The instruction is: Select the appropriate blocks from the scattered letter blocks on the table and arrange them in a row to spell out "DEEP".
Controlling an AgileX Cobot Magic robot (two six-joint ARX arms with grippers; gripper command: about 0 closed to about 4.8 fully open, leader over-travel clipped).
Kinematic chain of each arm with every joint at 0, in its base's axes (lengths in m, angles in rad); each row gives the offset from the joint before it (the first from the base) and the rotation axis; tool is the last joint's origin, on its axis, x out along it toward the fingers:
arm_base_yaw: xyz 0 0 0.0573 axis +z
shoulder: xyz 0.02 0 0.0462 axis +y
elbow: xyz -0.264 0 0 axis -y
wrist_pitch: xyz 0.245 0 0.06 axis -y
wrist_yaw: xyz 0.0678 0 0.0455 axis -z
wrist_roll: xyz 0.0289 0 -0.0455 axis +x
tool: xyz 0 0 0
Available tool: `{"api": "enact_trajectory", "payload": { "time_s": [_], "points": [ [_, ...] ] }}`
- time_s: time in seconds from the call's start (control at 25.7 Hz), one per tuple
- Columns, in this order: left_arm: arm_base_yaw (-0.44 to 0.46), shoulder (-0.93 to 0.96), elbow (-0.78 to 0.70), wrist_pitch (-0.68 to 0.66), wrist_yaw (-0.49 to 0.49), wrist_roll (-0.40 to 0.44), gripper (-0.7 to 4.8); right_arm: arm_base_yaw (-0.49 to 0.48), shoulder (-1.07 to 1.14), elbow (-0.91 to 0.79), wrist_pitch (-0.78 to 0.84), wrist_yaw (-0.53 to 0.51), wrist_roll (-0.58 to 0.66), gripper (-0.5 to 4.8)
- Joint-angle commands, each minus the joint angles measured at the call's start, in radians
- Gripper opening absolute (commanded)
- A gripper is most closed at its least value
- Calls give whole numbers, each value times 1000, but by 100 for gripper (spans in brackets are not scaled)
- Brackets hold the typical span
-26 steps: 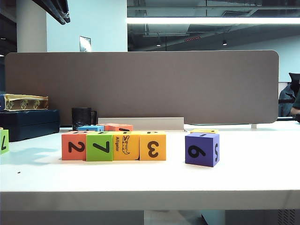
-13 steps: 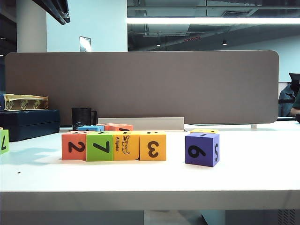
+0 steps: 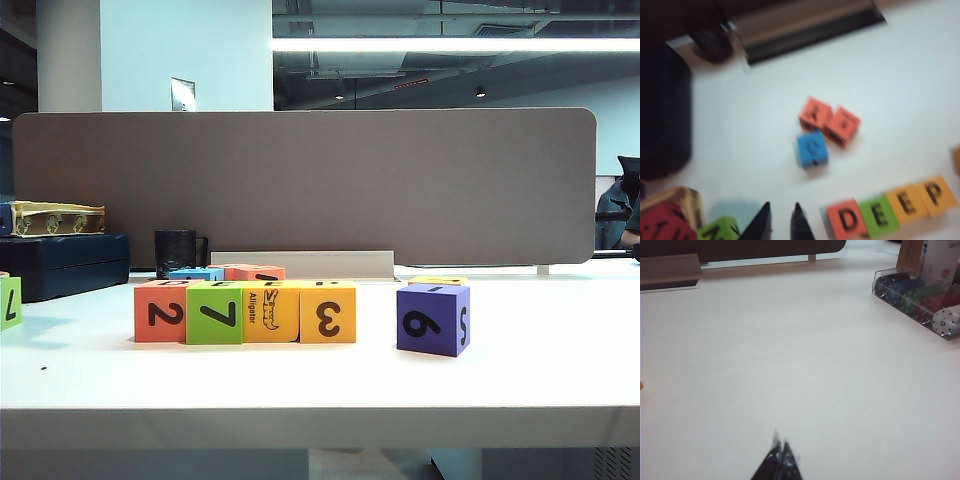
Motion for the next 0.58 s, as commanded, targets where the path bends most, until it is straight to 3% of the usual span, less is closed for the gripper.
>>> {"api": "enact_trajectory", "payload": {
  "time_s": [0.04, 0.23, 0.31, 0.51, 0.58],
  "points": [
    [13, -72, -115, 134, -64, -1, 49, 0, -11, -2, 6, -2, 1, -1],
    [76, -257, -449, 340, -53, -34, 49, 0, -11, -2, 6, -2, 1, -1],
    [101, -317, -544, 381, -53, -34, 49, 0, -11, -2, 6, -2, 1, -1],
    [217, -644, -961, 515, -55, -34, 49, 0, -11, -2, 6, -2, 1, -1],
    [231, -709, -1038, 534, -55, -34, 49, 0, -11, -2, 6, -2, 1, -1]
  ]
}}
